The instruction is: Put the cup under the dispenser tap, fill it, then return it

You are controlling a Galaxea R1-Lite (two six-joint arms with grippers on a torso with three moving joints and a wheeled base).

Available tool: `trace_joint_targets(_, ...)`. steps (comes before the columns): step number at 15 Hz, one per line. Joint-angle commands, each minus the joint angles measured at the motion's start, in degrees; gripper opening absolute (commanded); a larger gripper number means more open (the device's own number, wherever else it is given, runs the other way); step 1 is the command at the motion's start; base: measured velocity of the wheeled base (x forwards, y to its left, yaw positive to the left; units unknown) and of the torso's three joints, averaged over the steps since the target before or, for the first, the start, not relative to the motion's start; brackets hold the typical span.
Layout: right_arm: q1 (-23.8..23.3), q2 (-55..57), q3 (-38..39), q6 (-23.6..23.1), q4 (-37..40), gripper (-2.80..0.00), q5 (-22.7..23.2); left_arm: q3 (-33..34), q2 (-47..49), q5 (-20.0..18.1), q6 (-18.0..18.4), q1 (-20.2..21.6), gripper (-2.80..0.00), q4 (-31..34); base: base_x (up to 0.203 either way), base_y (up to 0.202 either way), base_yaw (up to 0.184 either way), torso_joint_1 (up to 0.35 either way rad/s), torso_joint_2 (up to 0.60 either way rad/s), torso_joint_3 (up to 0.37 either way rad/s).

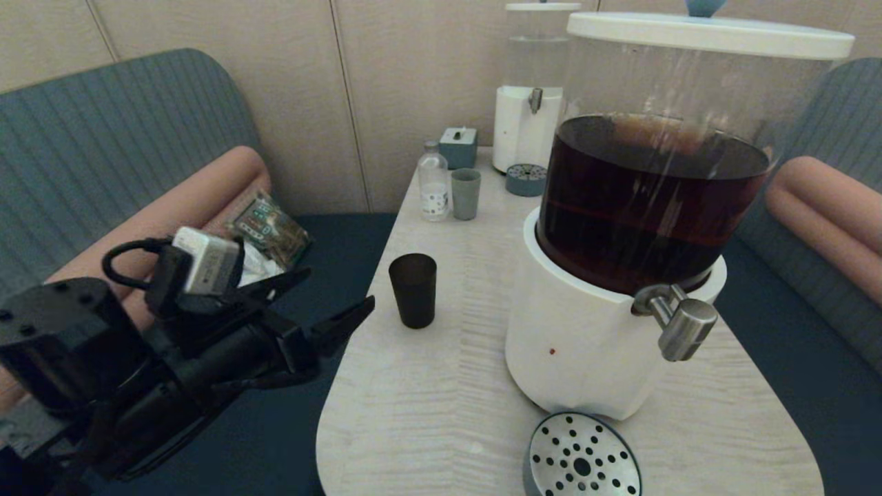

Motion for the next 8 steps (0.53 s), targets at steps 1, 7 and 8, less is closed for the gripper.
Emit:
trace_joint_targets(1, 0.00, -0.02, 0.18, -0.04, -0.02, -2.80, 0.03, 1.39, -7.83, 0.74, -0.32, 0.49, 0.00, -0.29, 0.000, 0.000, 0.000, 0.000, 0.00, 0.000)
trace_joint_targets(7, 0.00, -0.02, 0.18, -0.04, -0.02, -2.80, 0.03, 6.05, -21.00, 2.51, -1.28, 5.06, -2.80, 0.04, 0.000, 0.000, 0.000, 0.000, 0.00, 0.000)
trace_joint_targets(8, 0.00, -0.02, 0.18, -0.04, -0.02, -2.80, 0.03, 6.20, -22.61, 2.55, -1.27, 5.59, -2.80, 0.22, 0.000, 0.000, 0.000, 0.000, 0.00, 0.000)
